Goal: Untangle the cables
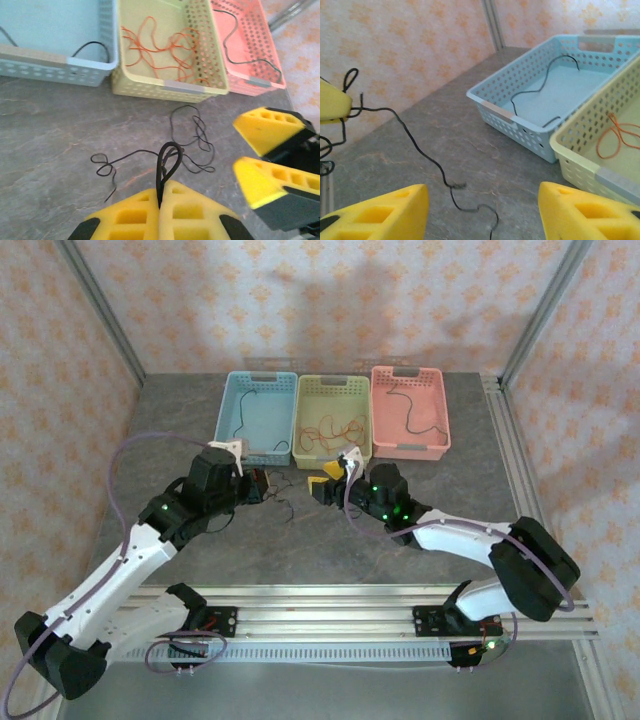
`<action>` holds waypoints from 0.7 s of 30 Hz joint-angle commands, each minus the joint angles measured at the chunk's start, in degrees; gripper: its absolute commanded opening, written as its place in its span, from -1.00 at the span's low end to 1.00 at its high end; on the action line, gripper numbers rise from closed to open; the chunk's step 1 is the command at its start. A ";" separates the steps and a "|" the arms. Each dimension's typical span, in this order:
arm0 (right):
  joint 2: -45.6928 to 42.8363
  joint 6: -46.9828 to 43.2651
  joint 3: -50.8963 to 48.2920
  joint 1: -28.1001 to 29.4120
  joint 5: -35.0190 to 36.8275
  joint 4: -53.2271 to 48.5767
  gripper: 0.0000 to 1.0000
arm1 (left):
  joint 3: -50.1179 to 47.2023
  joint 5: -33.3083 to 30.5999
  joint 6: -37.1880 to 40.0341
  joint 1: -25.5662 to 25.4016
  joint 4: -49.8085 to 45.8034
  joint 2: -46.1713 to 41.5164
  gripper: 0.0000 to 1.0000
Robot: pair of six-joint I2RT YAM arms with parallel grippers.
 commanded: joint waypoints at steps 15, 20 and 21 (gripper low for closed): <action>-1.50 -7.57 -3.53 2.49 -6.92 11.82 0.38 | 9.79 10.15 5.32 -1.20 -4.57 2.59 -1.00; -1.11 -7.70 -3.49 2.79 -9.04 12.45 0.39 | 9.80 10.03 5.94 -1.44 -5.03 3.14 -1.00; -1.17 -7.72 -3.49 2.79 -10.34 12.55 0.39 | 9.74 9.78 6.10 -1.45 -5.16 3.13 -1.00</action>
